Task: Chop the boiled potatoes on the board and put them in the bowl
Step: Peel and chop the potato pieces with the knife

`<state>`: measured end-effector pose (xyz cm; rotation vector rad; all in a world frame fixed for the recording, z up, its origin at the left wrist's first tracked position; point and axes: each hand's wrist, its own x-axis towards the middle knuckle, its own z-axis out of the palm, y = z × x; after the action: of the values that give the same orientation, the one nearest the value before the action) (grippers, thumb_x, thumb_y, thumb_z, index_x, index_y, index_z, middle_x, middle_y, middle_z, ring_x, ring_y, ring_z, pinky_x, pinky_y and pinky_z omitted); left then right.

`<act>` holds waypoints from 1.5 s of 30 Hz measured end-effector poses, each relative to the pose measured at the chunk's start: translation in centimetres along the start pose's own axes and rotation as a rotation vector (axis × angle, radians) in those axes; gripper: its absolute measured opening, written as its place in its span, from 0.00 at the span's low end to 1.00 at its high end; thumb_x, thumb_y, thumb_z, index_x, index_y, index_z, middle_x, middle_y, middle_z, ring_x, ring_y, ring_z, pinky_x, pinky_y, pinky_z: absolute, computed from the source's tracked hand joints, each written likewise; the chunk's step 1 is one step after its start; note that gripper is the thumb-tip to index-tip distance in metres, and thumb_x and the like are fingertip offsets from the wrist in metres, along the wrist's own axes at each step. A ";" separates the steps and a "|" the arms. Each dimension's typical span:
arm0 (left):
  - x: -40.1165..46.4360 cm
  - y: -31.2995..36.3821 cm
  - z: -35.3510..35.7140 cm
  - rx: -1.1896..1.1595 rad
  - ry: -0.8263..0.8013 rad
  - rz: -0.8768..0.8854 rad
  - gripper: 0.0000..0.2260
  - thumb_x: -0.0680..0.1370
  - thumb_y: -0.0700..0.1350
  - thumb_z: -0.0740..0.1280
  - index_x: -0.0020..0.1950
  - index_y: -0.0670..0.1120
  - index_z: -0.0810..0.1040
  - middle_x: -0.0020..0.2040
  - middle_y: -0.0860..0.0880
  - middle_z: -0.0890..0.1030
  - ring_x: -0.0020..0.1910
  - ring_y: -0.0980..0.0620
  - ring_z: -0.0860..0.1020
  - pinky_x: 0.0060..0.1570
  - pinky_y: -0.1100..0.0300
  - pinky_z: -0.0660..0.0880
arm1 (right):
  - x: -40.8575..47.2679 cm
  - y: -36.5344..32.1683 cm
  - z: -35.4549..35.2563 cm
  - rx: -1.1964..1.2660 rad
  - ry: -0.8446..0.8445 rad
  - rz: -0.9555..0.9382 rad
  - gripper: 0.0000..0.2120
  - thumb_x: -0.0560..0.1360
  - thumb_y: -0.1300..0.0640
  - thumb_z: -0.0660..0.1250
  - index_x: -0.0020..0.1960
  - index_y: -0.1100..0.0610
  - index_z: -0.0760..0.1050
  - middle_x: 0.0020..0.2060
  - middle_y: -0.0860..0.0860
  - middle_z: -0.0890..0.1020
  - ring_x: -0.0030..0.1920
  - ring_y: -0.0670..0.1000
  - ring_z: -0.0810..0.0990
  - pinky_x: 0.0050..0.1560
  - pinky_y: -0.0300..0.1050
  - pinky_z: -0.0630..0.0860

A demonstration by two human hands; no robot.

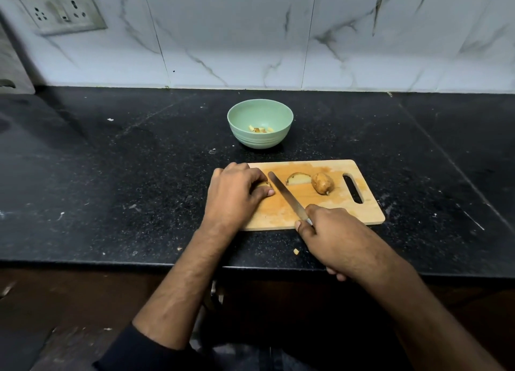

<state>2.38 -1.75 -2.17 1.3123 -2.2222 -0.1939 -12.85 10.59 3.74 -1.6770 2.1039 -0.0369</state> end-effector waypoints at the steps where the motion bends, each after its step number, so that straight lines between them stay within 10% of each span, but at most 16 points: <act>1: -0.2 0.3 0.1 0.036 0.020 -0.011 0.13 0.75 0.61 0.71 0.53 0.55 0.83 0.46 0.55 0.80 0.51 0.52 0.74 0.53 0.52 0.68 | 0.1 -0.1 0.1 -0.006 0.007 -0.004 0.14 0.84 0.45 0.55 0.61 0.53 0.70 0.40 0.52 0.80 0.37 0.52 0.84 0.40 0.51 0.84; 9: -1.3 0.0 0.0 -0.117 -0.012 -0.078 0.23 0.72 0.62 0.74 0.61 0.50 0.82 0.48 0.52 0.80 0.53 0.50 0.77 0.55 0.48 0.75 | 0.9 -1.2 1.3 -0.062 0.061 -0.036 0.14 0.84 0.47 0.56 0.63 0.55 0.69 0.45 0.53 0.79 0.41 0.54 0.80 0.45 0.52 0.82; 45: -1.2 2.2 -0.3 0.085 0.037 -0.117 0.07 0.79 0.51 0.69 0.54 0.51 0.83 0.48 0.49 0.82 0.52 0.47 0.77 0.53 0.52 0.69 | -0.3 -3.1 3.4 -0.118 0.280 -0.086 0.09 0.84 0.58 0.54 0.62 0.55 0.66 0.37 0.48 0.70 0.40 0.53 0.71 0.39 0.47 0.66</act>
<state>1.31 0.43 -1.53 1.4810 -2.1459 -0.1182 -8.75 10.88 1.70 -1.9277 2.2715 -0.1870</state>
